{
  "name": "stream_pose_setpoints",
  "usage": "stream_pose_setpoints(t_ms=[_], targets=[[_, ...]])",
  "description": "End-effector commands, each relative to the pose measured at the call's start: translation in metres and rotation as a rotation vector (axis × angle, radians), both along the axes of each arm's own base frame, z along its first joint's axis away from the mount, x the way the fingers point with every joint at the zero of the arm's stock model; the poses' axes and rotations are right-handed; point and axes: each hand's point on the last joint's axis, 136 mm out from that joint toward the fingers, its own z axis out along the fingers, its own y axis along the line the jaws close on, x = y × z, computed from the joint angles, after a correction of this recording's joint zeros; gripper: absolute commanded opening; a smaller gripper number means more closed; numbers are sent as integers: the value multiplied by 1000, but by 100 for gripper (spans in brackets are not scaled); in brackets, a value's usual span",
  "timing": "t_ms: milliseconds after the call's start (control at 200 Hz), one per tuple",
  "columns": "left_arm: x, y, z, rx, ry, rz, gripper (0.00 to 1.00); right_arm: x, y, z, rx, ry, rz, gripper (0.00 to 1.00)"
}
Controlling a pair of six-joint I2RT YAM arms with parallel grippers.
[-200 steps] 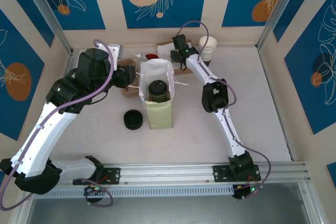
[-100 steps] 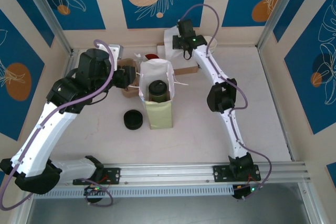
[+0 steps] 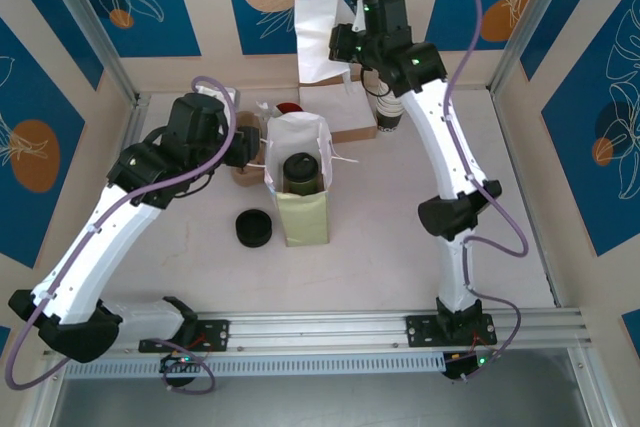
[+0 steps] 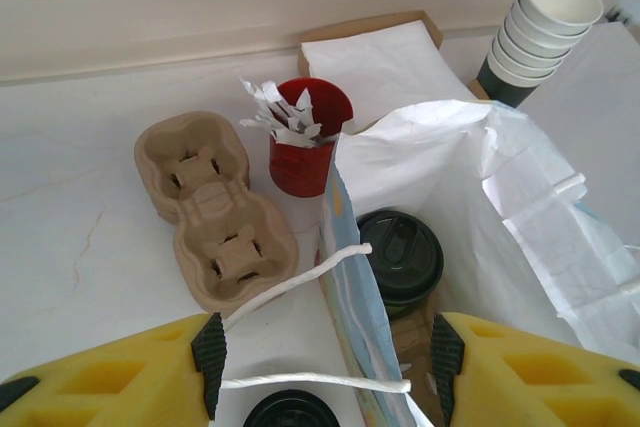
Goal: Pack the takeout coffee
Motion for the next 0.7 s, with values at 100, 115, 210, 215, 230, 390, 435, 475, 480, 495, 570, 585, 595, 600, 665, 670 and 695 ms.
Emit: stream_pose_setpoints(t_ms=[100,115,210,215,230,390,435,475,480,495,570,585,595,600,665,670,695], targets=[[10,6,-9,51,5,34,58,-66,13,30,285,190,124,0],[10,6,-9,52,3,33,58,-69,15,31,300,201,134,0],[12,6,-8,49,-5,36,58,-86,27,34,377,256,191,0],[12,6,-8,49,-5,36,58,-87,28,34,381,258,192,0],[13,6,-8,48,-6,37,58,-89,30,35,390,264,201,0],[13,5,-8,46,-13,34,58,-113,51,27,394,315,242,0],[13,5,-7,47,-15,32,58,-121,59,27,383,306,263,0],[12,5,-6,48,-19,30,58,-127,67,26,383,299,283,0],[13,5,-6,48,-19,30,58,-128,68,24,383,302,283,0],[12,5,-5,48,-20,28,58,-129,70,22,382,304,281,0],[12,5,-3,46,-27,26,58,-136,82,14,385,298,295,0],[12,6,-3,45,-29,27,58,-137,83,11,382,299,291,0],[12,6,-3,44,-29,28,58,-138,85,10,380,296,291,0],[12,6,-3,44,-31,29,58,-138,85,10,380,295,289,0],[11,6,0,31,-49,29,58,-141,90,0,355,293,274,0],[11,7,0,30,-50,30,58,-141,91,0,353,293,273,0],[10,7,1,25,-57,29,58,-143,92,-5,343,298,267,0]])
